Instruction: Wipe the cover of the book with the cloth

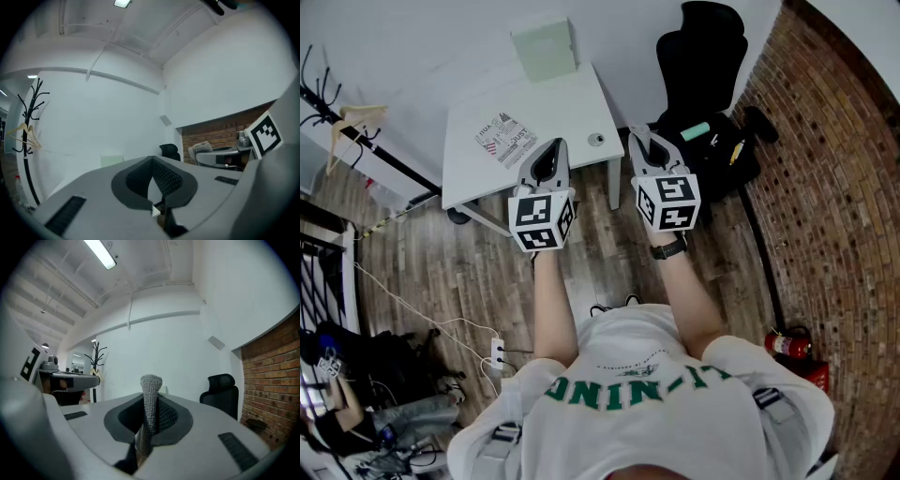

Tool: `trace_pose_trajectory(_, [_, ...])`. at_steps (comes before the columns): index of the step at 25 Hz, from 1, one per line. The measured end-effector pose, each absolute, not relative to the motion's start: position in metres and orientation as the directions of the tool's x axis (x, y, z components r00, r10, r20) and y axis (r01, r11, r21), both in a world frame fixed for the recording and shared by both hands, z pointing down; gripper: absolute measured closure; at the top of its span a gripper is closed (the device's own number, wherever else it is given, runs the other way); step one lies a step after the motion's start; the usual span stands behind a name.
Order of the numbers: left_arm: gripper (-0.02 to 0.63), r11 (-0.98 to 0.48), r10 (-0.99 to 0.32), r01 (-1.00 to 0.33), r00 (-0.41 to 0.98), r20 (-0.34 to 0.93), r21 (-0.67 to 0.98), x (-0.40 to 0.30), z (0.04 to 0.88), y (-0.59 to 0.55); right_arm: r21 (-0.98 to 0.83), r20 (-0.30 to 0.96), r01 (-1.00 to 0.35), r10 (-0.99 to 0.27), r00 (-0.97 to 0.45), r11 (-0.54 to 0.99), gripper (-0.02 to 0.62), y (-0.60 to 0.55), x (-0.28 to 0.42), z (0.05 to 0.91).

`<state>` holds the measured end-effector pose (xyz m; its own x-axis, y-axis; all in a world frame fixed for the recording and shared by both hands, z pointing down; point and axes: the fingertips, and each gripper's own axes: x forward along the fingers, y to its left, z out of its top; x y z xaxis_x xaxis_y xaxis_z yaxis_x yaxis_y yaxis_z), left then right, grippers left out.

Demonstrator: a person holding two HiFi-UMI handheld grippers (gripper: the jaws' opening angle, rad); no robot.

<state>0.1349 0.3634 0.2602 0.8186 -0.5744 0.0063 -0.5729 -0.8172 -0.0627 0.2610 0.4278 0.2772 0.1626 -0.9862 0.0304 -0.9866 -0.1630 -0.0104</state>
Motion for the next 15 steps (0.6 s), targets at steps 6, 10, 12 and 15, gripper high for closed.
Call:
trace_pose_trajectory(6, [0.594, -0.825, -0.563, -0.562, 0.826, 0.003, -0.059, 0.184, 0.262, 0.367, -0.027, 0.017, -0.990, -0.991, 0.135, -0.136, 0.563, 0.435, 0.297, 0.273])
trace_pose_trajectory(10, [0.594, -0.827, -0.561, -0.559, 0.828, 0.019, -0.054, 0.203, 0.279, 0.364, -0.096, 0.013, -0.991, -0.996, 0.094, -0.095, 0.561, 0.426, 0.310, 0.279])
trace_pose_trajectory(12, [0.594, -0.823, -0.568, -0.565, 0.822, 0.042, -0.056, 0.207, 0.292, 0.354, -0.100, 0.024, -0.992, -0.996, 0.080, -0.082, 0.561, 0.413, 0.311, 0.288])
trace_pose_trajectory(15, [0.594, -0.812, -0.584, -0.581, 0.810, 0.059, -0.057, 0.206, 0.302, 0.332, -0.120, 0.031, -0.991, -0.998, 0.056, -0.059, 0.560, 0.389, 0.310, 0.302])
